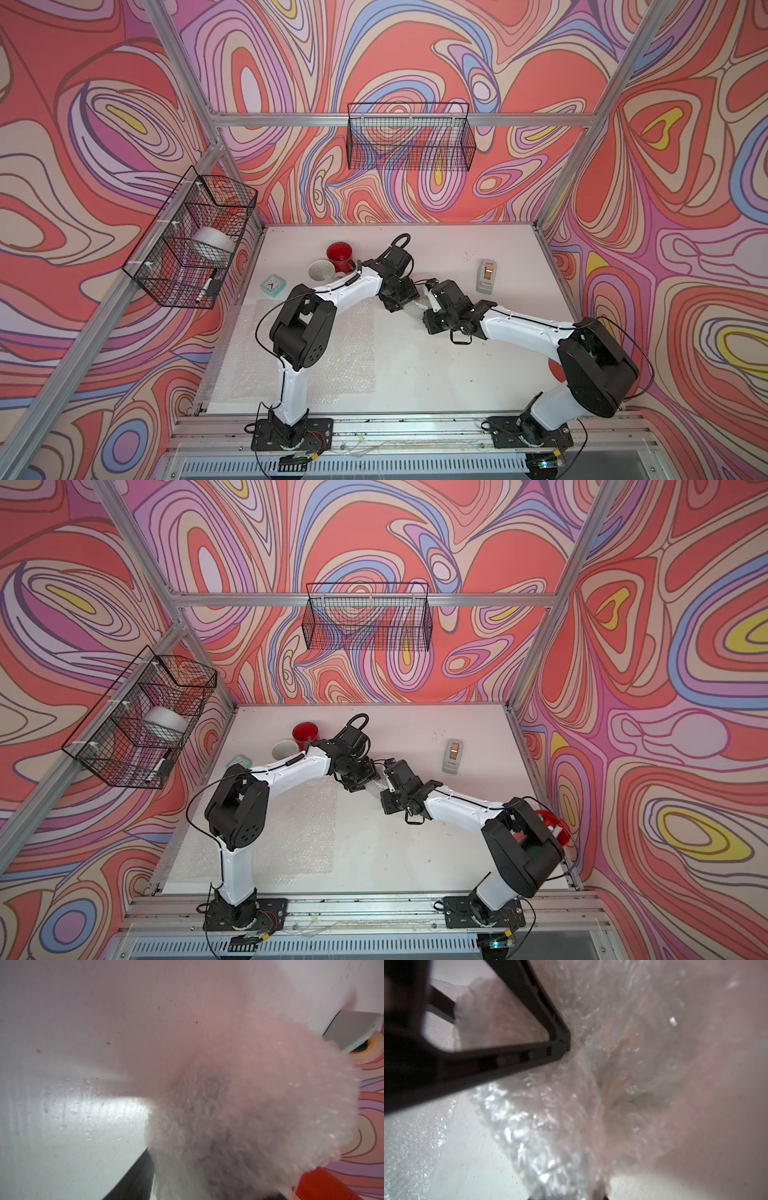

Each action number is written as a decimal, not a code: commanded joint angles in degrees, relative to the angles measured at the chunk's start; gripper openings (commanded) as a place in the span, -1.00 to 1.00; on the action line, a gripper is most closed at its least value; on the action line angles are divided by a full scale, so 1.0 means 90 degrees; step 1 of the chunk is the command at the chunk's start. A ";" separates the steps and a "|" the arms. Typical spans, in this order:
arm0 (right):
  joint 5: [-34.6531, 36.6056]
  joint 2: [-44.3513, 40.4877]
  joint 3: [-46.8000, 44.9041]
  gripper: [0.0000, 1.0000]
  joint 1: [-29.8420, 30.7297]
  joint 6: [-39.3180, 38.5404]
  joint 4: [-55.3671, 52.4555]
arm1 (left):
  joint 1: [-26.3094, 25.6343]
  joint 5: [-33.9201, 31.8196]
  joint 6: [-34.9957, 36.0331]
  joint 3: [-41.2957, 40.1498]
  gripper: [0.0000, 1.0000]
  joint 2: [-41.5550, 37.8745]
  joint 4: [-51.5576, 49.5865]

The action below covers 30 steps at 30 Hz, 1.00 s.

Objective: Wrap mugs in bubble wrap
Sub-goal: Move the bubble wrap to the center of the board.

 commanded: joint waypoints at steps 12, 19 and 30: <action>0.1746 0.1643 0.2159 -0.77 -0.0301 0.0146 -0.1077 | 0.0743 -0.1678 0.1410 -0.0840 0.72 -0.2350 -0.0673; 0.2006 0.2927 0.3908 -0.78 -0.1299 0.0145 -0.1881 | 0.0927 -0.2616 0.2048 -0.1634 0.95 -0.3554 -0.0954; 0.1679 0.4040 0.5723 -0.25 -0.1910 -0.0426 -0.2352 | 0.1324 -0.2625 0.2239 -0.2389 0.96 -0.4422 -0.1122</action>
